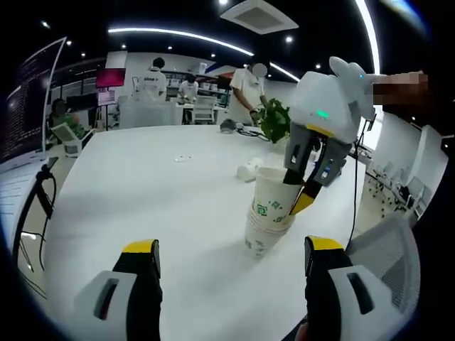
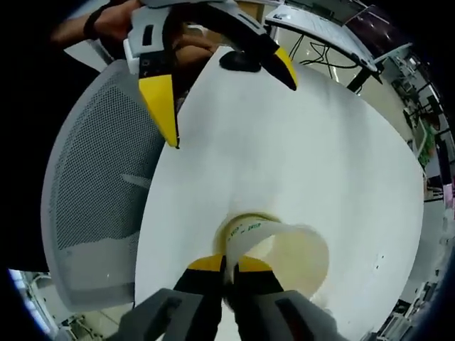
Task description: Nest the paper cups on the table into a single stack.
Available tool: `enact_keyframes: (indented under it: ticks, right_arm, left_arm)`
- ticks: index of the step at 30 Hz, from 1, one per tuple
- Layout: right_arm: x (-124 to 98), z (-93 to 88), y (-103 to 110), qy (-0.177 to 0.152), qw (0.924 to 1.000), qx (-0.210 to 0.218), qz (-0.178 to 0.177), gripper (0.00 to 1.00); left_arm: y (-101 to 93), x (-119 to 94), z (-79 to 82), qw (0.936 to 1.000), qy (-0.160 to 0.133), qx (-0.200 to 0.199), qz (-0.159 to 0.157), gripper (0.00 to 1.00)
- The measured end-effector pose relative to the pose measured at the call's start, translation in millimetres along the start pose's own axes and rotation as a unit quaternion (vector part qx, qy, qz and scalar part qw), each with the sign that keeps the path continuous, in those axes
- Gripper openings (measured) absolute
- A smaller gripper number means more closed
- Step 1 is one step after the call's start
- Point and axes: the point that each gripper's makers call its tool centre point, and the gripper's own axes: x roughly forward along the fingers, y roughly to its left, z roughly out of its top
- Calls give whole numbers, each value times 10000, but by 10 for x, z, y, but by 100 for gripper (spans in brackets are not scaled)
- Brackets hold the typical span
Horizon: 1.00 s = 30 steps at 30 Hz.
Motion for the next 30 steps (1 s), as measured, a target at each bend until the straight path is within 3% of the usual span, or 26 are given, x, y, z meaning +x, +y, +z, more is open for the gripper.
enact_keyframes:
  ticks: [16,25,30]
  right_arm:
    - [-38,16,1,-43,9999,3,-97,8]
    - [-151,63,22,-439,9983,320,-196,13]
    - [-244,62,-25,-918,9922,715,-438,18]
  left_arm:
    - [25,18,-13,10000,24,29,-64,81]
    - [-42,61,10,9997,109,148,-182,81]
    - [-77,101,73,9990,175,279,-304,81]
